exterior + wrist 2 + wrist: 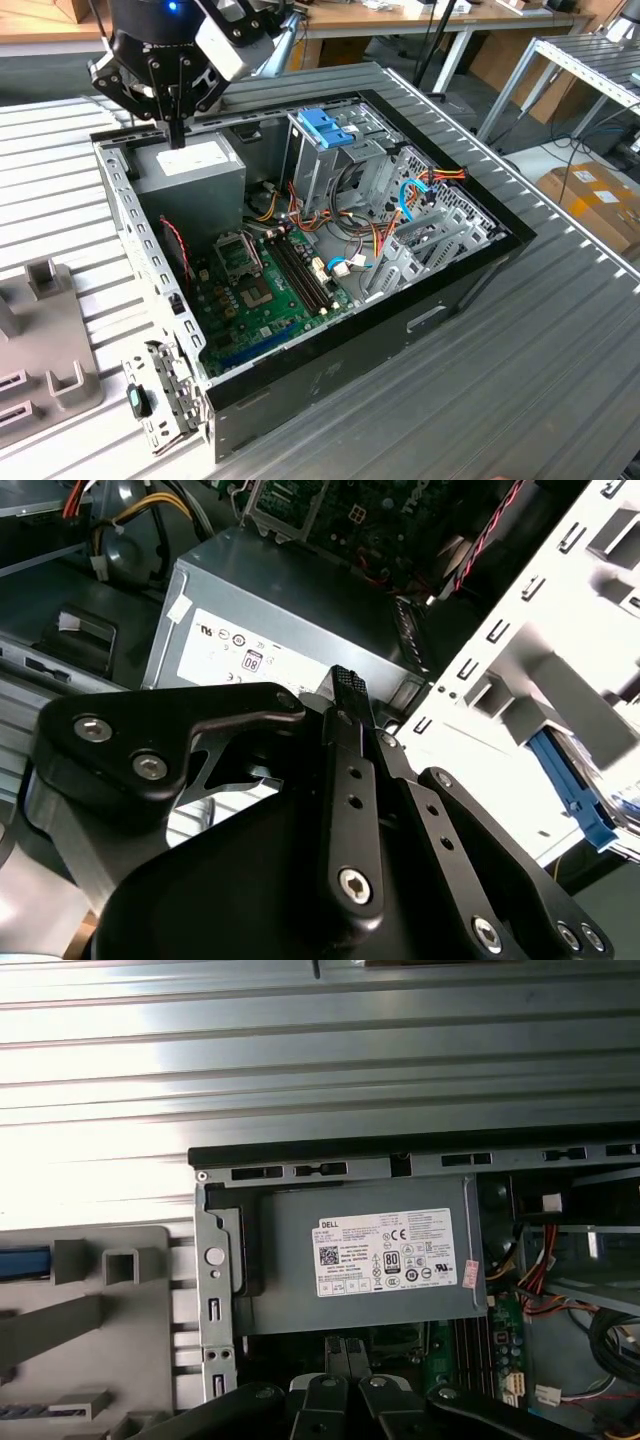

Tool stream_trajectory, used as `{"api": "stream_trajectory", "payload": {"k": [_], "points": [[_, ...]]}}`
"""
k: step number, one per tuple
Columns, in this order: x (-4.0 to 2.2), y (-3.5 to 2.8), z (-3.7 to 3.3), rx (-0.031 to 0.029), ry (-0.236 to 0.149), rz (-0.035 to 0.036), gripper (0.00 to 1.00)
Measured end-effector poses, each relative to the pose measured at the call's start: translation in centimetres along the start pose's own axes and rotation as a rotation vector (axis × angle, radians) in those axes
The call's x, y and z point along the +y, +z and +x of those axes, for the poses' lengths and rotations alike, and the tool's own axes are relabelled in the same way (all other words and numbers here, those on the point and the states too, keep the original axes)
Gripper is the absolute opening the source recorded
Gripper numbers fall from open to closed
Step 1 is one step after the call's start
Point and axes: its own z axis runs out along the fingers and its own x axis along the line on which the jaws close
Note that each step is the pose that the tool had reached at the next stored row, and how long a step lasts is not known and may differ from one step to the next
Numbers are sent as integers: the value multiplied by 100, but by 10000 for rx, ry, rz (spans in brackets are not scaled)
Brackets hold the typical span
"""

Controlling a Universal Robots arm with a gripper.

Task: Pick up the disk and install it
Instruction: 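Reach for the disk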

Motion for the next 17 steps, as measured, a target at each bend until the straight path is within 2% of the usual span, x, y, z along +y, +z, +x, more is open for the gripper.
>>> {"api": "stream_trajectory", "payload": {"k": [17], "points": [[-5,-2,61,0,0,0,11]]}}
